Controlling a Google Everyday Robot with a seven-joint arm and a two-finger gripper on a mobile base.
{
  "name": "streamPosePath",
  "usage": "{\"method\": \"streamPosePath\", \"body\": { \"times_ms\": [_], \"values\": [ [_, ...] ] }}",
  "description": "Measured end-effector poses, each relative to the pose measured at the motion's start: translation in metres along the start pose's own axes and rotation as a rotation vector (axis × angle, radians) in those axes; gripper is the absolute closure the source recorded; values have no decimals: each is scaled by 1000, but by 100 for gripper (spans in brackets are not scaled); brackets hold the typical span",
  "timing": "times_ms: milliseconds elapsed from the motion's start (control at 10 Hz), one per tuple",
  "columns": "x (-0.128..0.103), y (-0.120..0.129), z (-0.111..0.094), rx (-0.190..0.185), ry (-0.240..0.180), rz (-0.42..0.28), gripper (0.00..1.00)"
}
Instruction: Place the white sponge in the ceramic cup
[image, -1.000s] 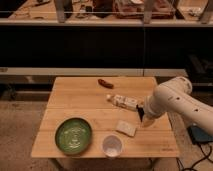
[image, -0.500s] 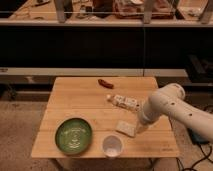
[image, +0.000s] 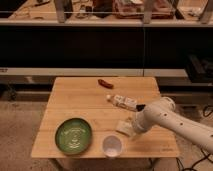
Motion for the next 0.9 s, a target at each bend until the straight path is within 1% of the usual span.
{"method": "streamPosePath", "body": {
  "times_ms": [200,500,700,800,900],
  "values": [
    [21,-9,18,24,9,37,35],
    [38,-26,36,54,2,90,35],
    [39,-28,45,54,-3,107,35],
    [40,-27,50,49,-5,118,35],
    [41,-26,53,43,-7,125,38]
  ]
}}
